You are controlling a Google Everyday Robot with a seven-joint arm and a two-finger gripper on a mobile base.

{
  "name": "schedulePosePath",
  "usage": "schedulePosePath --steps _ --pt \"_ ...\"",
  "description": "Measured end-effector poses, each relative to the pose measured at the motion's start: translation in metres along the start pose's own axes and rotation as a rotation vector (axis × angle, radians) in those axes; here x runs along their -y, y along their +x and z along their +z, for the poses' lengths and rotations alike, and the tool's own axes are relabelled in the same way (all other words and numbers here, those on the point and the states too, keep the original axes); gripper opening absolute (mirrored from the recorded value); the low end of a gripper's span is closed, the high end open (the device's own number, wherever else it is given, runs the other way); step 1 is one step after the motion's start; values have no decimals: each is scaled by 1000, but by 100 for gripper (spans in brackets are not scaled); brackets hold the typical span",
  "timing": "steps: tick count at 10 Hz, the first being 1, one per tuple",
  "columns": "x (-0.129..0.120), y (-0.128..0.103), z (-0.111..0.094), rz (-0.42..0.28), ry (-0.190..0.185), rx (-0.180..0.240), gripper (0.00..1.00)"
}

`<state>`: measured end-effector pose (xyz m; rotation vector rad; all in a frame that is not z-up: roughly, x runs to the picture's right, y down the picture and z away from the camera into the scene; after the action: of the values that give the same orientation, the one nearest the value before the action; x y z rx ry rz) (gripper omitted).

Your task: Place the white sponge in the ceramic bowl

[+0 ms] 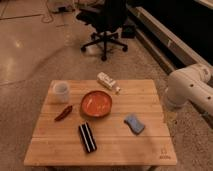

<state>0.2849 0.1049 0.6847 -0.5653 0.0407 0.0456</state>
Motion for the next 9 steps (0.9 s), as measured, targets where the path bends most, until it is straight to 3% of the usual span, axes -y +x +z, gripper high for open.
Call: schedulePosePath --steps 9 --pt "0 0 0 0 0 0 65"
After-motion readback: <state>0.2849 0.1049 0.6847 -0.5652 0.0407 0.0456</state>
